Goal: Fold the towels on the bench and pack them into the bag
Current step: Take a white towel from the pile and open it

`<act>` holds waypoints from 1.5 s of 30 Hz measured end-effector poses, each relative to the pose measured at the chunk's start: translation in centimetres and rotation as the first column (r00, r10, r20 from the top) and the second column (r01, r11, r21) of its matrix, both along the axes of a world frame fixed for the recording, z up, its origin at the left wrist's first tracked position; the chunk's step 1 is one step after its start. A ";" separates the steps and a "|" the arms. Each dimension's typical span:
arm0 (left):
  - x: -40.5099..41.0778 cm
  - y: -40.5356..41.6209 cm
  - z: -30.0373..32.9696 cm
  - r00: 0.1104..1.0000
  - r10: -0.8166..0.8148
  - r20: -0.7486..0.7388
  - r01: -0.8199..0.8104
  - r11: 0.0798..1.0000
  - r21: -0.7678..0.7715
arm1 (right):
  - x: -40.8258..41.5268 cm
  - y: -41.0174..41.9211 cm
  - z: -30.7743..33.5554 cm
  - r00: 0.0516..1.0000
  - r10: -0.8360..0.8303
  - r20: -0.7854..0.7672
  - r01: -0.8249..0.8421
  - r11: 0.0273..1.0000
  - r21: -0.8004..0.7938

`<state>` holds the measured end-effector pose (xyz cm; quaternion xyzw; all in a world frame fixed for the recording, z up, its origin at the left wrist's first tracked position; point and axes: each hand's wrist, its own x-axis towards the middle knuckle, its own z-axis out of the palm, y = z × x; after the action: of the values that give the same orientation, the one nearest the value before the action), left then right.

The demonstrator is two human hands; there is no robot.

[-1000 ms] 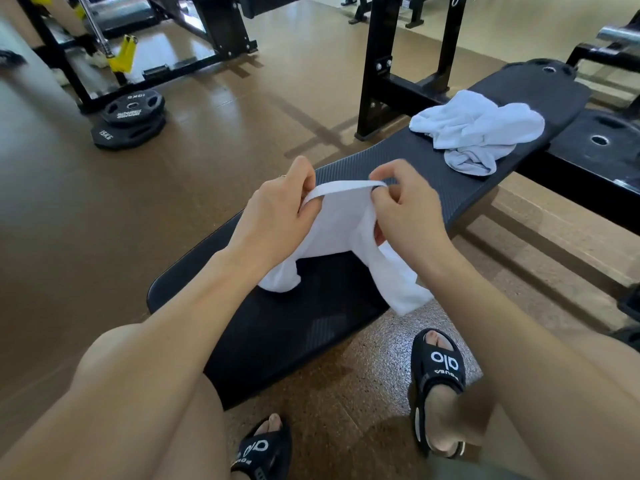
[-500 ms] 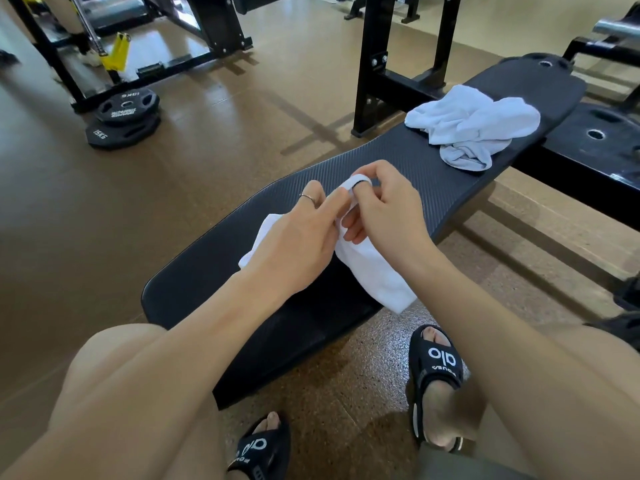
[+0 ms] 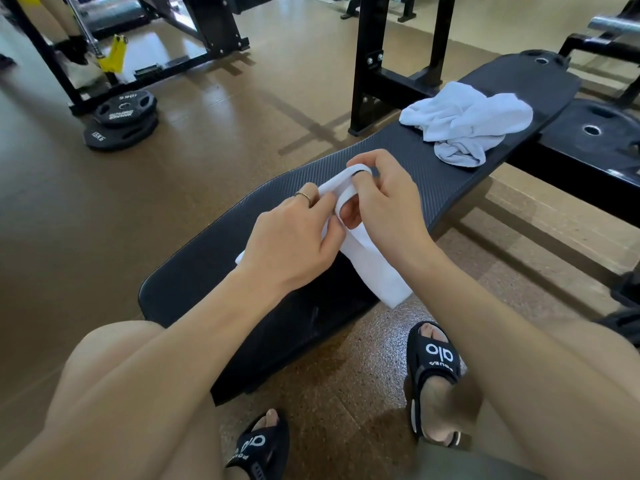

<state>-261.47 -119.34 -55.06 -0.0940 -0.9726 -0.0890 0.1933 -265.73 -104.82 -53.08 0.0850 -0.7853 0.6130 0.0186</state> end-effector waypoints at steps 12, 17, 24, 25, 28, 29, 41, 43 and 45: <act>-0.1 1.0 -0.3 0.992 0.120 0.044 -0.126 0.982 0.142 | 0.6 0.1 0.3 0.999 0.027 -0.043 -0.028 1.000 -0.013; 0.0 0.4 0.1 0.992 0.114 0.058 -0.118 0.990 0.078 | 0.1 0.4 0.2 0.988 -0.052 -0.145 0.054 0.999 0.008; 0.5 -1.9 -0.5 0.993 0.120 -0.003 -0.118 0.971 -0.209 | -1.5 2.5 1.2 0.961 -0.257 -0.104 0.231 0.950 -0.211; 0.7 -2.2 -0.2 0.994 0.107 -0.023 -0.109 0.967 -0.230 | -1.7 2.8 1.4 0.956 -0.285 -0.070 0.261 0.935 -0.240; 1.1 -3.3 0.8 0.996 0.049 -0.072 -0.067 0.958 -0.280 | -2.4 3.4 1.3 0.941 -0.338 -0.002 0.326 0.910 -0.258; 1.3 -3.7 1.1 0.996 0.033 -0.077 -0.055 0.954 -0.295 | -2.6 3.5 1.2 0.938 -0.347 0.015 0.339 0.904 -0.260; 3.6 -8.0 5.2 0.996 -0.084 -0.034 0.062 0.905 -0.422 | -2.0 6.7 1.4 0.936 -0.352 0.020 0.352 0.933 -0.074; 3.6 -8.4 6.4 0.988 -0.141 -0.057 0.105 0.905 -0.413 | -2.4 7.4 1.4 0.934 -0.355 0.030 0.354 0.935 0.037; 3.6 -8.4 7.8 0.975 -0.209 -0.081 0.160 0.903 -0.398 | -3.0 8.1 2.0 0.924 -0.379 0.057 0.374 0.924 0.086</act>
<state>-257.84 -127.73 -47.31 -0.2276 -0.9438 0.0936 0.2205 -268.73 -96.70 -51.10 -0.0890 -0.8092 0.5713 0.1043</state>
